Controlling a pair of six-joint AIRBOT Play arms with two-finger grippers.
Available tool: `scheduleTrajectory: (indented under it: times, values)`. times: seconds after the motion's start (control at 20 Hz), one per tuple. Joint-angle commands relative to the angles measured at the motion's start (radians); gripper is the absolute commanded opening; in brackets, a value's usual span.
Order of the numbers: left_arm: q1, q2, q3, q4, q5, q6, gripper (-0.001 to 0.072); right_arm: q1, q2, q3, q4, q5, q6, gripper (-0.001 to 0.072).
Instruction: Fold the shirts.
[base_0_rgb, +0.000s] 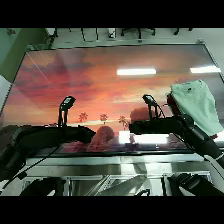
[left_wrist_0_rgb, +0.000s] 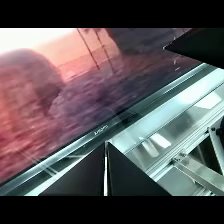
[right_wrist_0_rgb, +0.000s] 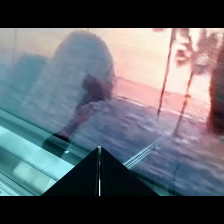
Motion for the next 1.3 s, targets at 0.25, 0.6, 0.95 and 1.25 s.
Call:
scheduleTrajectory:
  times: [0.25,0.6,0.95,1.25]
  values:
    - [0.245,-0.003,0.028,0.454,0.218,-0.148,0.0017,0.001,0.000,0.000,0.000,0.001,0.001,0.0025]
    - [0.698,-0.188,-0.029,0.707,0.275,-0.174,0.0706,0.001,-0.001,0.000,0.000,0.001,0.001,0.0024]
    - [0.916,-0.470,-0.047,0.886,0.090,-0.169,0.0706,0.001,0.000,0.000,0.000,0.001,0.001,0.0025]
    - [0.978,-0.693,0.103,0.891,0.080,-0.166,0.0014,0.001,0.000,0.000,0.000,0.001,0.000,0.0025]
